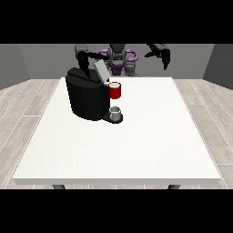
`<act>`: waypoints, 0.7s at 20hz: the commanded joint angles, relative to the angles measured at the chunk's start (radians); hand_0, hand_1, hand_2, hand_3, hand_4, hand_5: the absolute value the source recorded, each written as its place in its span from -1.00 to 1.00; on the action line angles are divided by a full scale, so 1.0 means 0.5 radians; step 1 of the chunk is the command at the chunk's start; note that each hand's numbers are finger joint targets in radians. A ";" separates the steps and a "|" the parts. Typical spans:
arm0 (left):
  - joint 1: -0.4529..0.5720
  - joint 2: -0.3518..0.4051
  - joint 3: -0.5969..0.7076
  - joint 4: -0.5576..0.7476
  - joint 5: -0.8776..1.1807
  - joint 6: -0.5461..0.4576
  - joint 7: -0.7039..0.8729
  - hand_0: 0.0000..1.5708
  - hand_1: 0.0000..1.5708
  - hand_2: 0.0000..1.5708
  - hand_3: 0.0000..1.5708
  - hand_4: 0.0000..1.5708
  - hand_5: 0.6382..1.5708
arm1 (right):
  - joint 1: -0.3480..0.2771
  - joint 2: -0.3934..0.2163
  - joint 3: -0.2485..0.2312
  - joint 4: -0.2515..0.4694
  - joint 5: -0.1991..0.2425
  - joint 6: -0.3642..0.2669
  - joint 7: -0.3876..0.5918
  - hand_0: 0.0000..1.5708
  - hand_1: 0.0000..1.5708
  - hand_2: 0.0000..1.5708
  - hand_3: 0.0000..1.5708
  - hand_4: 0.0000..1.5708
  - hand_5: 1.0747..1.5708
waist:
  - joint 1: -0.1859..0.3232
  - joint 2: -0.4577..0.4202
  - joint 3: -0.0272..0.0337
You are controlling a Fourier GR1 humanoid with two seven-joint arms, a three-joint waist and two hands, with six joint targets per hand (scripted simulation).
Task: Insert the coffee pod into the coffee machine and close the lid
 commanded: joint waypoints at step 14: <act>0.211 0.112 -0.012 -0.357 0.054 0.060 0.095 -1.00 -1.00 -1.00 -1.00 -0.54 1.00 | -0.292 -0.031 0.101 0.165 0.110 0.022 -0.095 -1.00 -1.00 -1.00 -1.00 -0.75 1.00 | 0.006 0.177 0.001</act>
